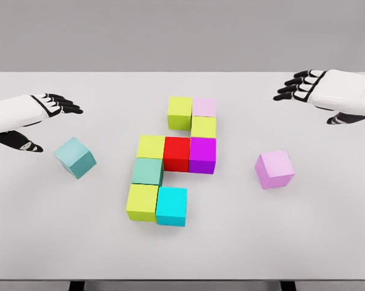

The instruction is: Assemble the squares on the desktop into the number 2

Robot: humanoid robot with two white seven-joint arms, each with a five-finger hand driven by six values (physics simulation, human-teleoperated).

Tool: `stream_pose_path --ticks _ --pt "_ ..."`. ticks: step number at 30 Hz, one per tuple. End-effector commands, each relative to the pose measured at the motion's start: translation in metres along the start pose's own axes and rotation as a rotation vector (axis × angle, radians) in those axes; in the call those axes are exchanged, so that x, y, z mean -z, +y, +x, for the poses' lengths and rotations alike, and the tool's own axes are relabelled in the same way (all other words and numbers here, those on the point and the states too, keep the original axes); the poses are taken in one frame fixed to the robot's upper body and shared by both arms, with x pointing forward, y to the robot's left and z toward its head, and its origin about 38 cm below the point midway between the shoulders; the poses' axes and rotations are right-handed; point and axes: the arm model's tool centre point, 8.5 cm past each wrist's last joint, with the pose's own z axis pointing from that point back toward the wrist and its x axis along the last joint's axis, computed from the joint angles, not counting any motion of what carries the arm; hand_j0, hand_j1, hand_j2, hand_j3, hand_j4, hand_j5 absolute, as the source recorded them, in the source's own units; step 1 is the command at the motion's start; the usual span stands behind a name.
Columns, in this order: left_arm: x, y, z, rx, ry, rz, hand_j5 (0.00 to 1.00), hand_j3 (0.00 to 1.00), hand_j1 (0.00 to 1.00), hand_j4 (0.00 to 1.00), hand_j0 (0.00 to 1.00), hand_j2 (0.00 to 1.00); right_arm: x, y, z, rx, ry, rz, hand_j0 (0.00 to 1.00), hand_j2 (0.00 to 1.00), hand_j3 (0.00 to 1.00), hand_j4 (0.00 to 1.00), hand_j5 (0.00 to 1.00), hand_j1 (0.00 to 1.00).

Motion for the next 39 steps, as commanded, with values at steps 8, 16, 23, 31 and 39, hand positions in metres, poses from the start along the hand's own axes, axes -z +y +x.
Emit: stream_pose_path --ticks 8,16,23,31,39 --pt "-0.001 -0.006 0.001 -0.001 -0.001 -0.073 1.00 1.00 1.00 1.00 1.00 1.00 -0.004 -0.002 -0.002 0.006 0.007 -0.006 1.00 1.00 1.00 1.00 1.00 1.00" --pt "0.005 -0.020 0.000 -0.011 -0.006 -0.142 1.00 1.00 1.00 1.00 1.00 1.00 -0.006 0.016 0.010 -0.011 -0.029 0.102 1.00 1.00 1.00 1.00 1.00 1.00" --pt "0.016 -0.027 0.005 -0.004 -0.025 -0.149 1.00 1.00 1.00 1.00 1.00 1.00 0.014 0.042 0.033 0.011 -0.119 0.177 1.00 1.00 1.00 1.00 1.00 1.00" --pt "0.034 -0.042 0.012 0.021 -0.048 -0.184 1.00 1.00 1.00 1.00 1.00 1.00 0.020 0.051 0.041 0.017 -0.147 0.199 1.00 1.00 1.00 1.00 1.00 1.00" --pt "0.037 -0.048 0.014 0.029 -0.052 -0.205 1.00 1.00 1.00 1.00 1.00 1.00 0.023 0.055 0.042 -0.015 -0.140 0.223 1.00 1.00 1.00 1.00 1.00 1.00"
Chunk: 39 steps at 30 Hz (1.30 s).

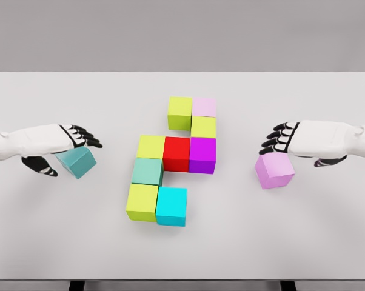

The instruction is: Assemble the squares on the desktop into the number 2

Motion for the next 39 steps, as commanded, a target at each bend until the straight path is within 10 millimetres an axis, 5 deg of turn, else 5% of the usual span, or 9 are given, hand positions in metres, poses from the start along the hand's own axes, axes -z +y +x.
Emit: stream_pose_path --ticks 1,12,24,36,39 --pt "0.002 -0.003 0.001 -0.006 -0.004 -0.007 1.00 1.00 1.00 1.00 1.00 1.00 0.002 0.002 0.001 -0.009 0.004 0.011 1.00 1.00 1.00 1.00 1.00 1.00" --pt "0.003 -0.001 -0.017 -0.026 0.043 0.005 1.00 1.00 1.00 1.00 1.00 1.00 0.014 -0.005 0.010 -0.022 -0.034 -0.016 1.00 1.00 1.00 1.00 1.00 1.00" --pt "0.010 -0.004 -0.015 0.004 0.044 -0.012 1.00 1.00 1.00 1.00 1.00 1.00 0.030 0.003 0.017 -0.026 -0.058 0.007 1.00 1.00 1.00 1.00 1.00 1.00" --pt "0.017 -0.009 -0.004 0.041 0.017 -0.067 0.40 0.40 0.40 0.40 0.40 0.40 0.034 0.017 0.009 -0.010 -0.034 0.047 1.00 1.00 1.00 1.00 1.00 1.00" --pt "0.017 -0.009 -0.005 0.041 0.019 -0.072 0.38 0.38 0.38 0.38 0.38 0.38 0.036 0.017 0.010 -0.010 -0.039 0.042 1.00 1.00 1.00 1.00 1.00 1.00"
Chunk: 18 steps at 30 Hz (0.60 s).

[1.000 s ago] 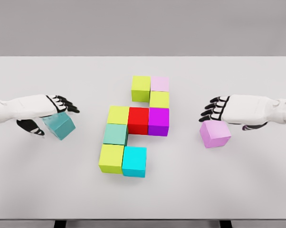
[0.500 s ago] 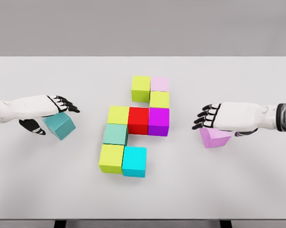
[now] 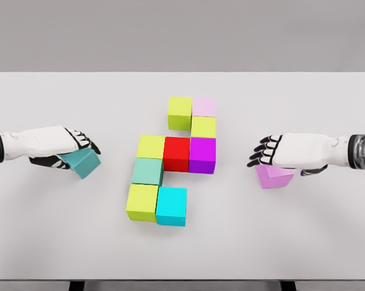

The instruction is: Assemble the squares on the desktop into the number 2

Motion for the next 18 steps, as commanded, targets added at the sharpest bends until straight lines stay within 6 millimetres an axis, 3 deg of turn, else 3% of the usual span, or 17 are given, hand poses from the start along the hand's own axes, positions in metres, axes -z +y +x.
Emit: stream_pose_path --ticks 1,3,18 --pt "0.002 -0.001 0.003 0.001 -0.012 -0.011 0.37 0.37 0.37 0.37 0.37 0.37 0.001 0.000 0.000 0.006 0.000 -0.003 1.00 1.00 1.00 1.00 1.00 1.00" --pt "0.001 0.003 0.001 0.007 -0.009 -0.004 0.32 0.32 0.32 0.32 0.32 0.32 0.003 0.000 0.000 0.007 -0.002 -0.006 1.00 1.00 1.00 1.00 1.00 1.00" --pt "0.029 0.037 0.013 0.028 -0.068 0.095 0.32 0.32 0.32 0.32 0.32 0.32 0.015 0.011 0.000 0.014 -0.007 0.027 1.00 1.00 1.00 1.00 1.00 1.00"
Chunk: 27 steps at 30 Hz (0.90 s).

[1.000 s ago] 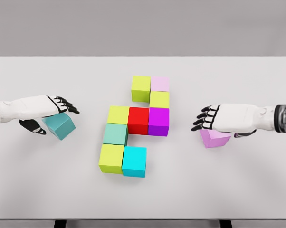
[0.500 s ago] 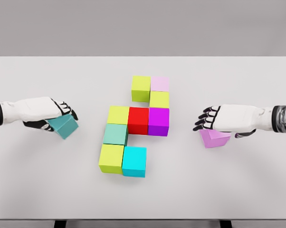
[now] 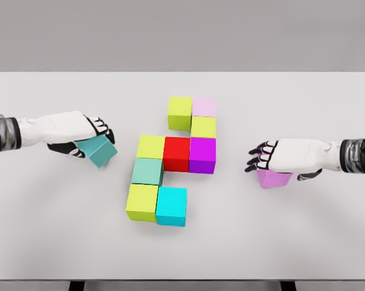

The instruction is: Assemble the squares on the desktop into the number 2

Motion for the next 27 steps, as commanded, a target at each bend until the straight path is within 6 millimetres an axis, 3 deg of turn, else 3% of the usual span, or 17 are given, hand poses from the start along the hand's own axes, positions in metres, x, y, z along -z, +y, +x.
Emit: stream_pose_path --ticks 1,7,10,12,18,27 --pt "0.005 0.002 0.002 -0.007 -0.010 0.013 0.32 0.32 0.32 0.32 0.32 0.32 0.001 0.001 0.000 0.001 0.002 0.002 1.00 1.00 1.00 1.00 1.00 1.00" --pt "0.026 0.017 -0.008 -0.038 0.049 0.051 0.32 0.32 0.32 0.32 0.32 0.32 0.001 -0.001 -0.001 0.002 0.002 -0.003 0.97 0.97 0.97 0.97 0.97 0.97" --pt "0.051 0.019 -0.028 -0.094 0.103 0.061 0.32 0.32 0.32 0.32 0.32 0.32 0.000 -0.003 -0.002 0.002 0.005 -0.010 0.67 0.67 0.67 0.67 0.67 0.67" --pt "0.061 0.018 -0.035 -0.129 0.118 0.063 0.32 0.32 0.32 0.32 0.32 0.32 0.000 -0.003 -0.002 0.001 0.006 -0.011 0.55 0.55 0.55 0.55 0.55 0.55" --pt "0.080 0.022 -0.045 -0.184 0.136 0.066 0.33 0.33 0.33 0.33 0.33 0.33 -0.001 -0.005 -0.002 0.001 0.005 -0.017 0.55 0.55 0.55 0.55 0.55 0.55" --pt "0.097 0.050 -0.061 -0.265 0.252 0.069 0.33 0.33 0.33 0.33 0.33 0.33 0.000 -0.014 0.008 -0.026 -0.021 -0.038 0.58 0.58 0.58 0.58 0.58 0.58"
